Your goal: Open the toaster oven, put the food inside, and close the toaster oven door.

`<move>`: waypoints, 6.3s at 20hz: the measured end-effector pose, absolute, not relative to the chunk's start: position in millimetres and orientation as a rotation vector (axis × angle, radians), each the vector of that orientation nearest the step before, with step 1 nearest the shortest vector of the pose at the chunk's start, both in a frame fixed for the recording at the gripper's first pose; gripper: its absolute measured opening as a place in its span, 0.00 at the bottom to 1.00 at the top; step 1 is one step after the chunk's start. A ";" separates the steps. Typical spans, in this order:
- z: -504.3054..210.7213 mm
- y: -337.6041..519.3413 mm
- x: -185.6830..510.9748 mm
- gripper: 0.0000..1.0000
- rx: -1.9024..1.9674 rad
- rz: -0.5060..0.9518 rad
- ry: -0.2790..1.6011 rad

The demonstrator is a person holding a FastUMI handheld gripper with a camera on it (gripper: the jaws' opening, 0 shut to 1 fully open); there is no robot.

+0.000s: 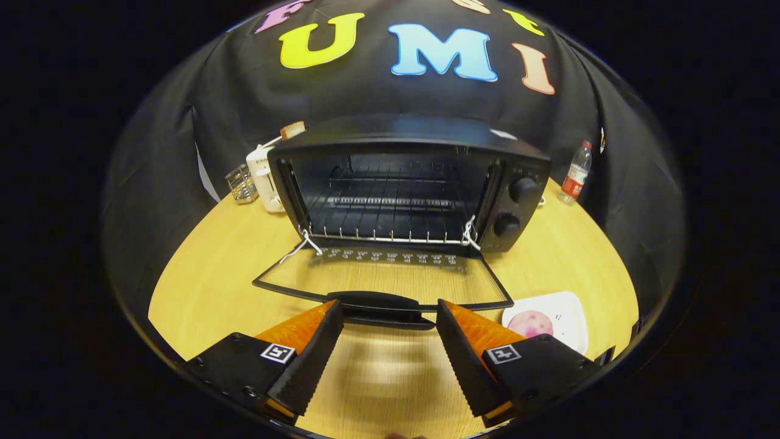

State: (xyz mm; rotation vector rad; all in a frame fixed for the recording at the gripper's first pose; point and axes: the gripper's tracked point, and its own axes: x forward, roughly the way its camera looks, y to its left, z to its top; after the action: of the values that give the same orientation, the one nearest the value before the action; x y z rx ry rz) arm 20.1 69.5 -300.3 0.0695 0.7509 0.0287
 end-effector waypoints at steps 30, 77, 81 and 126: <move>-233.8 -102.7 -26.6 0.99 -0.081 0.085 0.724; -380.7 -202.5 -14.0 0.33 0.093 0.129 1.281; -375.2 -204.3 -12.1 0.15 0.149 0.122 1.295; -262.2 -116.2 -85.7 0.02 0.941 0.069 0.986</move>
State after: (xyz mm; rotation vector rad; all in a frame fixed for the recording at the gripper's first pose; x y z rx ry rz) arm -85.7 -116.2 -262.2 0.9412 0.9857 0.0691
